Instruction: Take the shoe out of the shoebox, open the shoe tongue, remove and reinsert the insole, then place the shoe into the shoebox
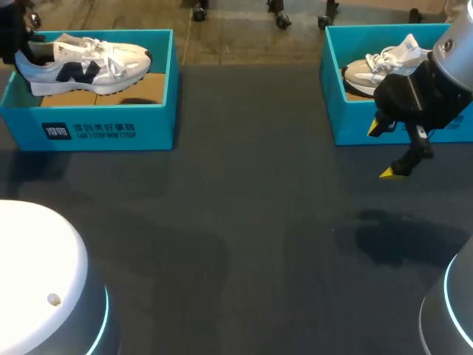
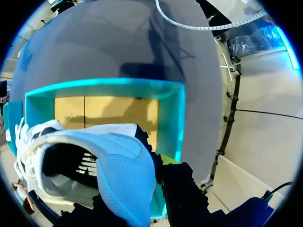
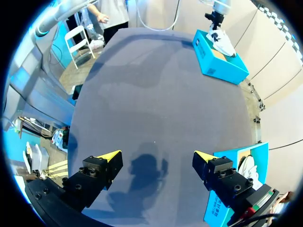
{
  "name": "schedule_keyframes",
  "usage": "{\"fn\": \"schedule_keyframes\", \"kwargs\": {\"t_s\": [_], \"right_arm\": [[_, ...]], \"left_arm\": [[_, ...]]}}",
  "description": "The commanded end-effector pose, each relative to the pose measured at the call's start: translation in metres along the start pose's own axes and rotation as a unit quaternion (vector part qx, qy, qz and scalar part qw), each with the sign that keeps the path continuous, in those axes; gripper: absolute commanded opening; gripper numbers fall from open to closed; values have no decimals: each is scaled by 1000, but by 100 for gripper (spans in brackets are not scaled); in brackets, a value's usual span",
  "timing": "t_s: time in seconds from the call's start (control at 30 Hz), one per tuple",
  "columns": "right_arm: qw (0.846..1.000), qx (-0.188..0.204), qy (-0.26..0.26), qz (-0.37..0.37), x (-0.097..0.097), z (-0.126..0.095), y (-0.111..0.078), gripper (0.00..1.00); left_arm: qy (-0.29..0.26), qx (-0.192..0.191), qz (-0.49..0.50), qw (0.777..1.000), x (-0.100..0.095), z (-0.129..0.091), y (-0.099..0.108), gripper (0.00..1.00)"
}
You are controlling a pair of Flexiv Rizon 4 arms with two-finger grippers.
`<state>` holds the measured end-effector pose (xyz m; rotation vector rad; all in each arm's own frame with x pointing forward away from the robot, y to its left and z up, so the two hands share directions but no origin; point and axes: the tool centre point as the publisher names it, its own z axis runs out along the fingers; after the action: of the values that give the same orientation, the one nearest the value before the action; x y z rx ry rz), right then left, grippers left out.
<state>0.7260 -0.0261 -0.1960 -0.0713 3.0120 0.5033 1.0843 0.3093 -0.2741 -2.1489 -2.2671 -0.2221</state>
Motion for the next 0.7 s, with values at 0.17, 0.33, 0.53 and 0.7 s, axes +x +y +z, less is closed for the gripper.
{"fn": "schedule_keyframes", "kwargs": {"t_s": [0.17, 0.33, 0.53, 0.7], "right_arm": [[1000, 0, 0, 0, 0, 1, 0, 100], [1000, 0, 0, 0, 0, 1, 0, 100], [1000, 0, 0, 0, 0, 1, 0, 100], [1000, 0, 0, 0, 0, 1, 0, 100]], "left_arm": [[10, 15, 11, 1000, -10, 29, 12, 0], [18, 19, 11, 1000, -13, 41, 14, 0], [21, 32, 16, 999, -15, 51, 12, 0], [20, 41, 28, 999, -17, 54, 2, 0]]}}
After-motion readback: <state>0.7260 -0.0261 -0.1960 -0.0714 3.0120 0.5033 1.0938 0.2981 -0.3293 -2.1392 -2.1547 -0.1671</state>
